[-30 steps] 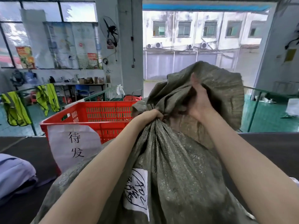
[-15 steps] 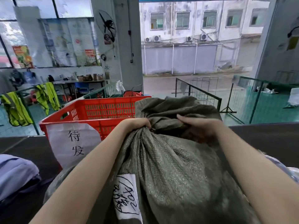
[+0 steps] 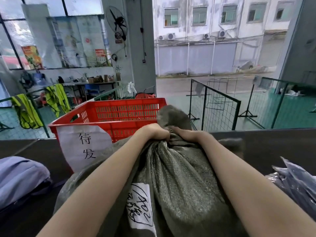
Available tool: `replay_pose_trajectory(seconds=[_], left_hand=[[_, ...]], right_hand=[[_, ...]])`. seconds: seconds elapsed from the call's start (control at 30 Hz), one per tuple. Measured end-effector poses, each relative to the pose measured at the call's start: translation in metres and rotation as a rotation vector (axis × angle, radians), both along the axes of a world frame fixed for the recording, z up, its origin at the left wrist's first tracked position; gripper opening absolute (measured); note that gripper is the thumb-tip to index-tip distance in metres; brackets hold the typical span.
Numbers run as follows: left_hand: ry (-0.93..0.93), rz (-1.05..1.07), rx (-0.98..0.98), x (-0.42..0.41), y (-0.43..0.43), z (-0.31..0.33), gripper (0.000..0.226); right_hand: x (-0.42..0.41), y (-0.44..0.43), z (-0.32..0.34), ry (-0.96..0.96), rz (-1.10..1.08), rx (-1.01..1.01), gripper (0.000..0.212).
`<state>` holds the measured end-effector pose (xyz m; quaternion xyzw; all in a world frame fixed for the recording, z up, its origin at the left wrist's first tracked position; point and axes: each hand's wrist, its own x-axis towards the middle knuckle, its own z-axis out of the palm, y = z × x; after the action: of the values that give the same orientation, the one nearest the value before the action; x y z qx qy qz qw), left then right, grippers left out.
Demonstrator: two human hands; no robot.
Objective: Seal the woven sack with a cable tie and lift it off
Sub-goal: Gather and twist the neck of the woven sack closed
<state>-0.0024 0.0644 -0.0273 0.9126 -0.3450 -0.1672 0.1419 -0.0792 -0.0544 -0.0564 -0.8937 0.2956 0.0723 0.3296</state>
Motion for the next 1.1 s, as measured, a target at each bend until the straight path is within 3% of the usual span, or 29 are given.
replay_pose_trajectory(seconds=[0.07,0.13,0.23,0.3,0.37,0.47,0.5,0.53,0.6,0.63,0.7,0.73,0.77,0.87,0.93,1.03,1.1], left_hand=[[-0.036,-0.007,0.011,0.001,-0.002,0.001,0.046],[-0.062,-0.035,0.013,0.001,-0.002,0.002,0.045],[-0.158,-0.157,0.004,-0.002,-0.001,0.003,0.037],[-0.227,-0.272,-0.008,-0.009,0.002,0.005,0.025],[-0.312,-0.363,-0.034,-0.017,0.005,0.008,0.026],[-0.371,-0.392,0.004,-0.019,0.009,0.006,0.031],[-0.373,-0.391,0.026,-0.018,0.009,0.005,0.030],[-0.371,-0.383,0.036,-0.016,0.008,0.004,0.029],[-0.363,-0.357,0.034,-0.011,0.005,0.004,0.028],[-0.360,-0.342,0.027,-0.009,0.003,0.004,0.028],[-0.356,-0.314,0.006,-0.006,0.001,0.004,0.030],[-0.359,-0.307,-0.008,-0.006,0.001,0.006,0.029],[-0.362,-0.304,-0.035,-0.006,0.000,0.007,0.027],[-0.311,-0.303,-0.162,-0.009,0.002,0.015,0.039],[-0.315,-0.278,-0.176,-0.010,0.005,0.017,0.044],[-0.272,-0.243,-0.123,-0.009,0.009,0.017,0.041],[-0.152,-0.230,-0.131,-0.002,0.011,0.019,0.048]], right_hand=[[0.002,-0.005,0.009,-0.056,-0.095,-0.287,0.074],[0.005,-0.003,0.027,-0.154,-0.134,-0.581,0.056],[0.008,0.010,0.049,-0.464,0.020,-0.646,0.053],[0.011,0.024,0.057,-0.538,0.210,-0.690,0.053],[0.014,0.021,0.050,-0.373,0.263,-0.616,0.047],[0.000,-0.010,0.037,0.117,-0.010,-0.179,0.069],[-0.007,-0.018,0.035,0.193,-0.065,-0.167,0.070],[-0.012,-0.024,0.038,0.195,-0.079,-0.260,0.065],[-0.015,-0.026,0.050,-0.053,-0.146,-0.511,0.046],[-0.015,-0.023,0.058,-0.237,-0.123,-0.506,0.040],[-0.021,-0.010,0.069,-0.499,0.105,-0.203,0.054],[-0.026,0.000,0.073,-0.480,0.249,-0.035,0.067],[-0.027,0.010,0.075,-0.388,0.359,0.003,0.079],[-0.019,0.023,0.059,-0.194,0.454,-0.396,0.100],[-0.013,0.025,0.047,-0.260,0.349,-0.627,0.087],[-0.006,0.027,0.044,-0.314,0.324,-0.741,0.041],[-0.003,0.029,0.051,-0.303,0.319,-0.809,0.030]])
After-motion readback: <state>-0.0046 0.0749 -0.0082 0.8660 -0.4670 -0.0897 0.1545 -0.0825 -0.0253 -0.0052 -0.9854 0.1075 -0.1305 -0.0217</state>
